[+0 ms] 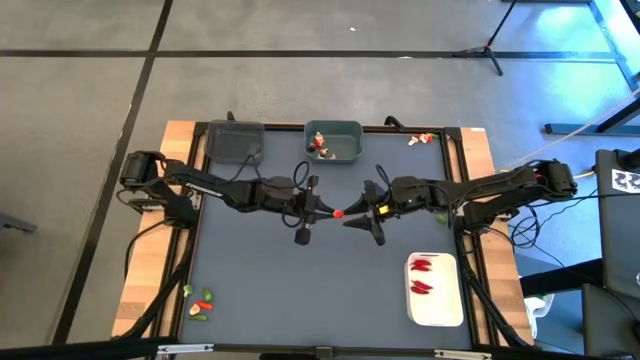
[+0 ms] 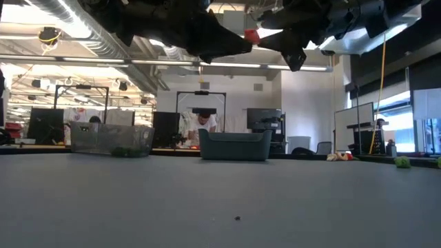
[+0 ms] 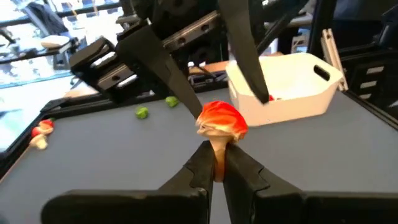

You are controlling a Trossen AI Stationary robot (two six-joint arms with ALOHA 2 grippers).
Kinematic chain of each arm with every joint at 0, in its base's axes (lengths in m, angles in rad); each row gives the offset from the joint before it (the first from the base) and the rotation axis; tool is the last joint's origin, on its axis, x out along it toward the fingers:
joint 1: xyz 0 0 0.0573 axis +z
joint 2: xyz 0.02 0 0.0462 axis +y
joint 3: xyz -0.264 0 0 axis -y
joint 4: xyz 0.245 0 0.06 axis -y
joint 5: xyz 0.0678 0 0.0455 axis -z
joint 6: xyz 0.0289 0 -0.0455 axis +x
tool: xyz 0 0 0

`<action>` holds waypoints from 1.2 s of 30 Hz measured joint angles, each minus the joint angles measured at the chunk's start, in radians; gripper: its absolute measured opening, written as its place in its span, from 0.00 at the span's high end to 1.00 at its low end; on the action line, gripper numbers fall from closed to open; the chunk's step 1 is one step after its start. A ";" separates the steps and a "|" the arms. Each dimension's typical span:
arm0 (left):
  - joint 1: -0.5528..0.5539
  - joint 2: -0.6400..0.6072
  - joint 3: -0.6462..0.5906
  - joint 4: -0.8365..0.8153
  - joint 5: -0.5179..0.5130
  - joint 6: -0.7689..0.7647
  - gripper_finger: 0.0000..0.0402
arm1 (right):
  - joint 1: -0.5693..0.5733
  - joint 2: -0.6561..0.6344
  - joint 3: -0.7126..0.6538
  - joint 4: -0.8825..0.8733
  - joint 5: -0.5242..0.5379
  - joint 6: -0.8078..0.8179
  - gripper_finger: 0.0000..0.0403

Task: Sort produce into baskets
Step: Put the red mushroom into the blue bin

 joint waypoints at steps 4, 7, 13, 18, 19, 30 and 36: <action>0.022 -0.050 -0.001 -0.111 -0.025 0.009 0.95 | 0.001 -0.009 0.001 -0.057 -0.011 -0.004 0.54; 0.038 -0.090 0.000 -0.214 -0.065 0.008 0.95 | 0.002 -0.009 0.000 -0.111 -0.012 -0.001 0.53; 0.087 -0.154 -0.001 -0.339 -0.167 -0.008 0.95 | 0.002 -0.008 0.000 -0.227 0.021 0.039 0.53; 0.174 -0.142 -0.001 -0.298 -0.258 -0.014 0.95 | 0.002 0.001 0.000 -0.298 0.162 0.058 0.53; 0.194 -0.130 -0.001 -0.282 -0.259 -0.019 0.95 | 0.002 0.007 0.000 -0.302 0.194 0.059 0.53; 0.364 0.056 0.076 -0.207 -0.258 -0.012 0.95 | -0.003 0.122 0.000 -0.355 0.330 0.032 0.53; 0.449 0.188 0.215 -0.353 -0.257 0.002 0.95 | -0.033 0.180 -0.001 -0.354 0.323 0.026 0.53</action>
